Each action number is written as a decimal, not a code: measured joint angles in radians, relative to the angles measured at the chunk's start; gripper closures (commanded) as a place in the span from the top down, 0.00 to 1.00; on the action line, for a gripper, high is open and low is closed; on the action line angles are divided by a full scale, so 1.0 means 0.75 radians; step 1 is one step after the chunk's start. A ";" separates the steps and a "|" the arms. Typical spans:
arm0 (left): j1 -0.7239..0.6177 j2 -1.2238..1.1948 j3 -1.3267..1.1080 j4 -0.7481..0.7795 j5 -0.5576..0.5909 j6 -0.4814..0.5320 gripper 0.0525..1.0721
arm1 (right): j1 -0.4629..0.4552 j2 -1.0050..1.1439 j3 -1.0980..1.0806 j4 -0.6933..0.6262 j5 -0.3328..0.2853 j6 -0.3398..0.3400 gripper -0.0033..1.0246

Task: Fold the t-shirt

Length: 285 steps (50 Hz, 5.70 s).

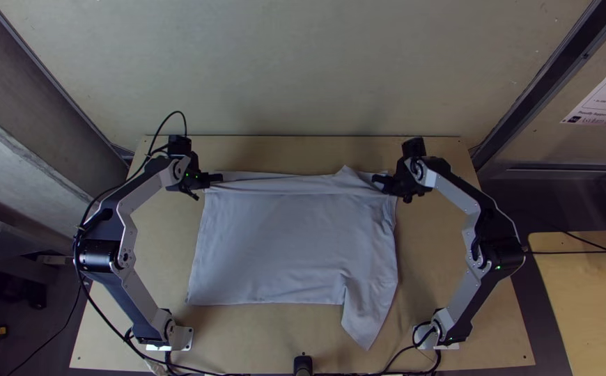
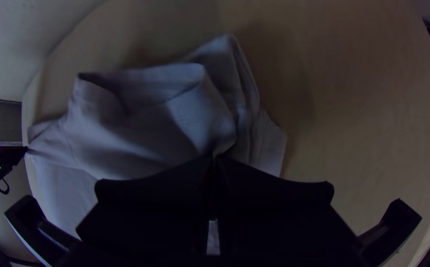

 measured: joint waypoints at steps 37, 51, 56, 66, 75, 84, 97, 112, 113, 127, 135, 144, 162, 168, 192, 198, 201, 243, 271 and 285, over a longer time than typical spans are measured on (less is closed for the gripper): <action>0.100 -0.238 -0.068 -0.109 0.102 0.053 0.96 | -0.079 -0.426 -0.207 0.075 0.090 0.001 0.96; 0.099 -0.479 -0.036 -0.372 0.140 0.136 0.96 | -0.113 -0.721 -0.103 -0.345 0.090 0.001 0.96; 0.097 -0.561 -0.036 -0.509 0.140 0.167 0.96 | -0.115 -0.779 -0.044 -0.478 0.095 -0.006 0.96; 0.096 -0.731 -0.077 -0.805 0.112 0.217 0.96 | -0.103 -0.979 -0.039 -0.645 0.095 -0.020 0.96; 0.073 -0.915 -0.264 -0.969 0.055 0.358 0.96 | -0.070 -1.050 -0.038 -0.798 0.094 -0.024 0.96; -0.030 -1.063 -0.538 -1.009 0.028 0.435 0.95 | -0.017 -1.070 -0.058 -0.870 0.047 0.045 0.96; -0.220 -1.137 -0.814 -1.036 -0.041 0.432 0.94 | 0.023 -1.143 -0.205 -0.936 -0.117 0.306 0.96; -0.260 -1.041 -0.863 -1.030 -0.073 0.424 0.86 | 0.127 -1.167 -0.309 -0.958 -0.126 0.331 0.96; -0.261 -1.027 -0.863 -1.026 -0.076 0.423 0.86 | 0.131 -1.168 -0.312 -0.958 -0.126 0.331 0.96; -0.314 -0.833 -0.863 -0.978 -0.086 0.423 0.85 | 0.134 -1.184 -0.357 -0.958 -0.126 0.299 0.96; -0.351 -0.703 -0.863 -0.933 -0.086 0.414 0.74 | 0.136 -1.207 -0.425 -0.955 -0.125 0.261 0.96; -0.390 -0.590 -0.863 -0.920 -0.086 0.394 0.63 | 0.167 -1.231 -0.525 -0.953 -0.126 0.256 0.96; -0.449 -0.558 -0.863 -0.905 -0.052 0.389 0.03 | 0.264 -1.236 -0.721 -0.933 -0.126 0.262 0.96; -0.449 -0.561 -0.863 -0.904 -0.031 0.389 0.03 | 0.372 -1.220 -0.792 -0.933 -0.126 0.298 0.96; -0.449 -0.600 -0.863 -0.889 -0.011 0.384 0.03 | 0.645 -0.941 -0.888 -0.801 -0.187 0.331 0.90; -0.449 -0.603 -0.863 -0.883 -0.010 0.384 0.03 | 0.658 -0.849 -0.906 -0.720 -0.231 0.331 0.87; -0.448 -0.604 -0.863 -0.883 -0.010 0.384 0.03 | 0.671 -0.794 -0.906 -0.681 -0.247 0.332 0.81; -0.355 -0.665 -0.833 -0.861 0.000 0.386 0.03 | 0.587 -0.864 -0.794 -0.675 -0.204 0.320 0.03; -0.037 -0.931 -0.715 -0.822 0.055 0.515 0.03 | 0.165 -0.973 -0.605 -0.791 -0.117 0.100 0.03; -0.037 -0.814 -0.497 -0.798 0.055 0.515 0.03 | 0.158 -0.850 -0.440 -0.753 -0.068 0.084 0.03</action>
